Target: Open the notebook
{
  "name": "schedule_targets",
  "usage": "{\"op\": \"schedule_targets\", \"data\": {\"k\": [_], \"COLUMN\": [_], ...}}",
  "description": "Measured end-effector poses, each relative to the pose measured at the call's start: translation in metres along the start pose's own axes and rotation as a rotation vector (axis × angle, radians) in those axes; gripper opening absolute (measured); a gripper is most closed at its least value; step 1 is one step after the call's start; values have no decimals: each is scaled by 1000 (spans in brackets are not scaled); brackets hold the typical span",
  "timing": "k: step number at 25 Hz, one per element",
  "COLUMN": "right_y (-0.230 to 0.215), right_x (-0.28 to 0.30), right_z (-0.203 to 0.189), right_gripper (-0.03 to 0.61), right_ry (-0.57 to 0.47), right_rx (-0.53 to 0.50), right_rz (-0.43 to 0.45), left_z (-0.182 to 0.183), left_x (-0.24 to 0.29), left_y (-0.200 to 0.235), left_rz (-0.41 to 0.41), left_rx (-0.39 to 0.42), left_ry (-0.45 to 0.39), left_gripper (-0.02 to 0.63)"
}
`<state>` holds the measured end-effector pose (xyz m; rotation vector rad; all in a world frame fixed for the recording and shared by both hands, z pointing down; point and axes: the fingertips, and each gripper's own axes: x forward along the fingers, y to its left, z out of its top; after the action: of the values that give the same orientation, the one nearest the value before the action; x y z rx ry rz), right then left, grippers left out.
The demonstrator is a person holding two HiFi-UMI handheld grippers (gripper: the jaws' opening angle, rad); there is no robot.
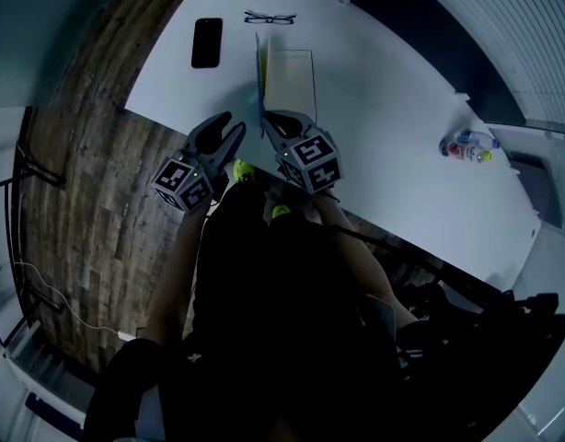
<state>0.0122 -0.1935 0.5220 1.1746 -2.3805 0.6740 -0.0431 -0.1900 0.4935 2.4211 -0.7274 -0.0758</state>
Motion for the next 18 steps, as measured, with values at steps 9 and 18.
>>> {"op": "schedule_targets", "data": {"k": [9, 18], "right_y": [16, 37], "right_x": [15, 40], "right_z": [4, -1], "right_gripper": [28, 28], "right_ry": [19, 71], "right_rx": [-23, -72], "right_rz": [52, 116], "left_z": [0, 1], "left_x": [-13, -27], "left_y": [10, 25], "left_rz": [26, 53], "left_rx": [-17, -31], "left_ry": [-12, -31], "left_gripper": [156, 156]}}
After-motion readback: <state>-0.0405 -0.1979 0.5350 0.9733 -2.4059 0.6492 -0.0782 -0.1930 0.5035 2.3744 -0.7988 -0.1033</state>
